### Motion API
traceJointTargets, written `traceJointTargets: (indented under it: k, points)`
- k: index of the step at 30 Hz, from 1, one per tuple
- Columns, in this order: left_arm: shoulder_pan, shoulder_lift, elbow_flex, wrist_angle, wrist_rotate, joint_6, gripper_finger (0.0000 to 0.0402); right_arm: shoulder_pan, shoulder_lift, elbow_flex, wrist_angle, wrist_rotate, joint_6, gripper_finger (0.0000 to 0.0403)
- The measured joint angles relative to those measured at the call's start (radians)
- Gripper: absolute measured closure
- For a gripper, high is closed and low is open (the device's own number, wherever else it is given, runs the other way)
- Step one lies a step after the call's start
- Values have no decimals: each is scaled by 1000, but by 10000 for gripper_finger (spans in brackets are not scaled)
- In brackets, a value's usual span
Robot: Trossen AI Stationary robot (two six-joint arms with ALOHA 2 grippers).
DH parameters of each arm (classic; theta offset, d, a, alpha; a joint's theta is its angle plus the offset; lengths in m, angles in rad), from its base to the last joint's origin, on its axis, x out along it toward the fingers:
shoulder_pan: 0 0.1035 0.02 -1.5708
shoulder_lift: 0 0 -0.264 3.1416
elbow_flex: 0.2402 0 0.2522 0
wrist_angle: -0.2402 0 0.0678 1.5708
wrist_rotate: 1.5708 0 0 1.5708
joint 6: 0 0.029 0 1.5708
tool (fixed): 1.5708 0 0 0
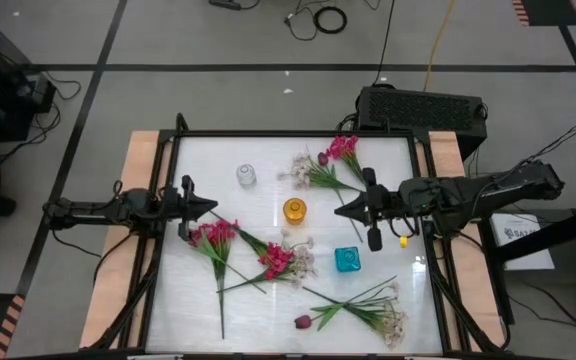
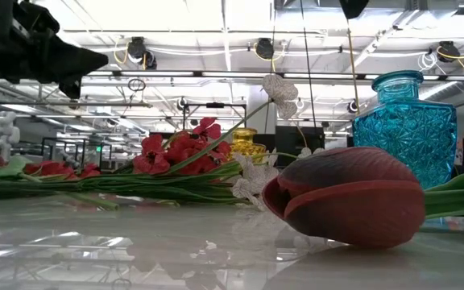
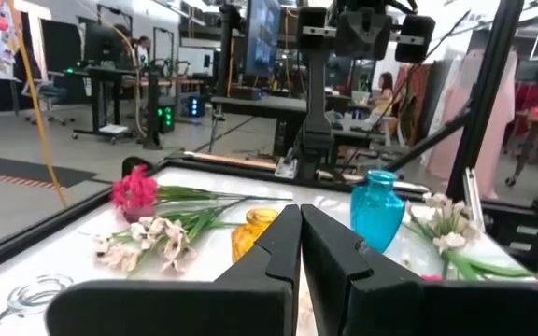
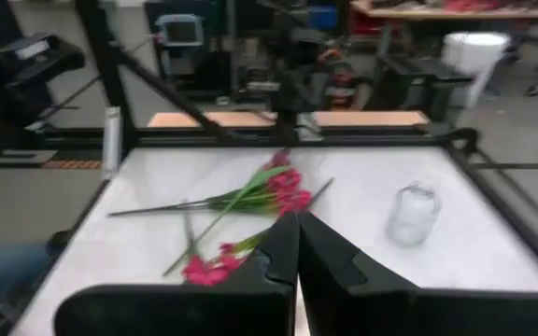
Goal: Sort flowers into vase by color
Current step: Put the top pink flowers into the transparent vase
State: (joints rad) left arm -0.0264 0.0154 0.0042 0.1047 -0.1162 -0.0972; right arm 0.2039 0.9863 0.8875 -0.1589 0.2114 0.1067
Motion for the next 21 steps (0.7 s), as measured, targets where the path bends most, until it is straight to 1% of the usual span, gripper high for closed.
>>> traceJointTargets:
  k: [2,4,6,9,13,16,18,21]
  points:
    - [0,0,2,2,-2,9,381,0,0,-1,-8,26,-2,403]
    - [0,8,14,41,-38,46,381,-2,0,-1,-8,27,-13,403]
    - [1,23,72,49,-68,35,381,-6,0,-1,-7,28,-26,403]
    - [1,70,199,-16,-54,51,381,-18,0,-1,-8,27,-43,403]
    - [0,216,406,-151,-41,65,381,-44,0,-1,2,29,-45,403]
    - [0,348,558,-235,-18,115,381,-65,2,-1,8,29,-50,403]
    - [0,431,654,-281,7,156,381,-78,3,-1,7,29,-60,403]
    - [0,526,776,-334,5,181,381,-95,11,-1,7,29,-80,403]
